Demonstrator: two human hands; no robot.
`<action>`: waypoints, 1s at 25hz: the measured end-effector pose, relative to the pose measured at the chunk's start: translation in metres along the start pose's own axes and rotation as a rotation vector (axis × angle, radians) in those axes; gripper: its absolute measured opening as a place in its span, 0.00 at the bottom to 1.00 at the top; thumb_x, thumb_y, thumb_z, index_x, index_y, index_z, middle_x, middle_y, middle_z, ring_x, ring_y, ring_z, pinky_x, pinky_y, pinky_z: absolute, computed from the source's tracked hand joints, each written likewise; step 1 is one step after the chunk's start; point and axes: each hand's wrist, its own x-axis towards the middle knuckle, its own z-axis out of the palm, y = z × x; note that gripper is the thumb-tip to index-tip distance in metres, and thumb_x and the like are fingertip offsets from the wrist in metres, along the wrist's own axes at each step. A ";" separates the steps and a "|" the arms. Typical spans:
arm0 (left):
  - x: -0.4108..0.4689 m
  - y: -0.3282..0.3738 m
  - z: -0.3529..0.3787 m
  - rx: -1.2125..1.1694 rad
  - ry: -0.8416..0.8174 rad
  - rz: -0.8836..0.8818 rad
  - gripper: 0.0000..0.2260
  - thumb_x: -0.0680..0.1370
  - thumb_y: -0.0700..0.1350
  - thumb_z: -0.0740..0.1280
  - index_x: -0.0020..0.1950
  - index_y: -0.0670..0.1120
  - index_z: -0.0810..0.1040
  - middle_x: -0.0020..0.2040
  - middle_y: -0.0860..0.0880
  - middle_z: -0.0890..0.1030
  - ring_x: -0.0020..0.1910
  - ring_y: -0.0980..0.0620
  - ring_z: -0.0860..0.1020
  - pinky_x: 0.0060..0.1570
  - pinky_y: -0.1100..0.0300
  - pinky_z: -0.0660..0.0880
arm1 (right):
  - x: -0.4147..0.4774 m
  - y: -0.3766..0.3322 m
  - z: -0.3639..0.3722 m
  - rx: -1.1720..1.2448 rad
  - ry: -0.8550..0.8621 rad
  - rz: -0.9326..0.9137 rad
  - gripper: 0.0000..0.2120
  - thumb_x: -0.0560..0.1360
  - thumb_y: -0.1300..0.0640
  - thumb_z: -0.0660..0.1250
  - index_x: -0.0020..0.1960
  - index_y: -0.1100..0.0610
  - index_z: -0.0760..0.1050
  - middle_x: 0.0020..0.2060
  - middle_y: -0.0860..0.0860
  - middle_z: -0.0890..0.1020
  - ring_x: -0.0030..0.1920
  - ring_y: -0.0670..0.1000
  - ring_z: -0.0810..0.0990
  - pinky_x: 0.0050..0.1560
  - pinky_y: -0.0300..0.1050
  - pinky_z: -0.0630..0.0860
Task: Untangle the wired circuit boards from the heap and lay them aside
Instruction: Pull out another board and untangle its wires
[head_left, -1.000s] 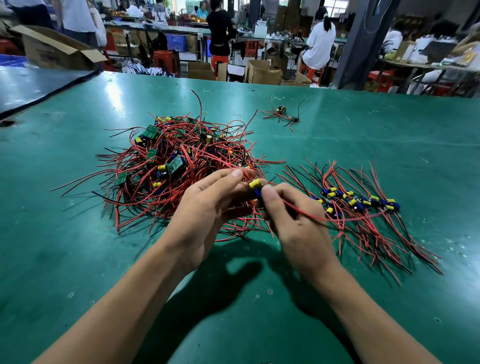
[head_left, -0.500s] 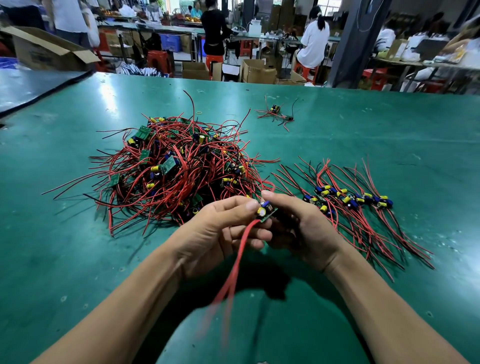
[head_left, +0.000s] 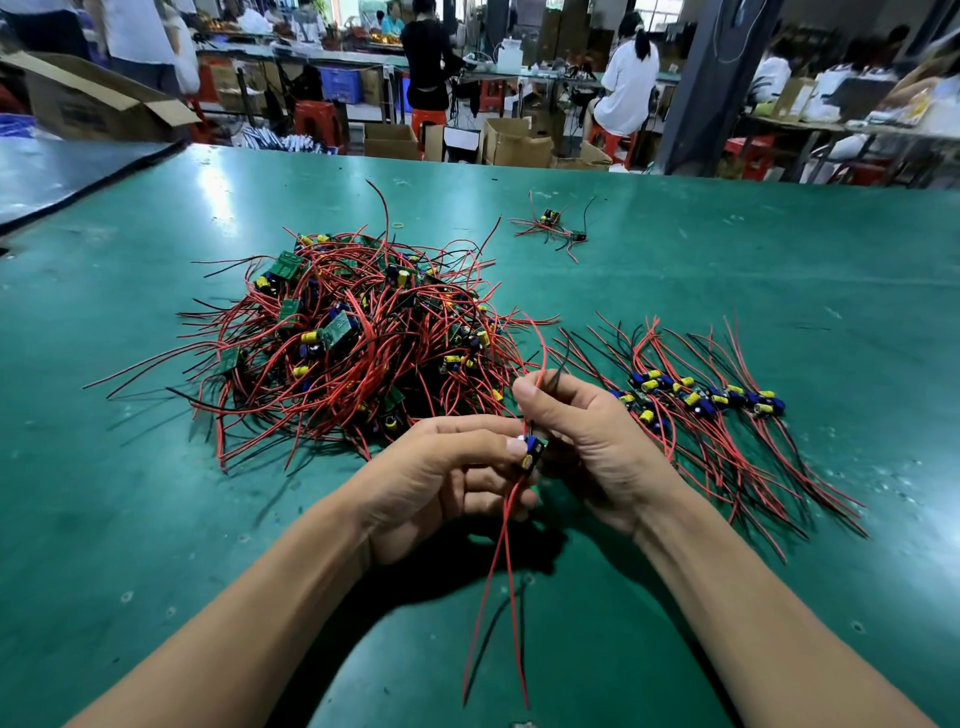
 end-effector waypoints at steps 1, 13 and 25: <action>0.000 0.000 0.001 0.000 0.001 -0.006 0.10 0.69 0.39 0.71 0.49 0.42 0.85 0.42 0.41 0.83 0.34 0.48 0.82 0.38 0.56 0.81 | 0.000 0.001 0.000 -0.017 0.001 -0.013 0.12 0.66 0.51 0.81 0.40 0.51 0.79 0.33 0.55 0.71 0.35 0.50 0.63 0.33 0.53 0.51; 0.002 -0.007 0.009 -0.007 0.123 0.027 0.09 0.68 0.46 0.72 0.45 0.43 0.84 0.40 0.39 0.83 0.33 0.46 0.82 0.28 0.58 0.78 | -0.005 -0.008 0.000 -0.030 -0.105 0.071 0.06 0.70 0.55 0.75 0.41 0.50 0.77 0.32 0.49 0.77 0.25 0.46 0.74 0.23 0.37 0.72; 0.005 -0.007 0.001 0.012 0.158 0.042 0.11 0.67 0.44 0.71 0.44 0.39 0.84 0.34 0.40 0.80 0.28 0.48 0.78 0.27 0.61 0.76 | 0.002 0.006 -0.006 -0.232 -0.132 -0.004 0.19 0.78 0.41 0.69 0.55 0.55 0.84 0.44 0.66 0.77 0.35 0.50 0.78 0.35 0.42 0.79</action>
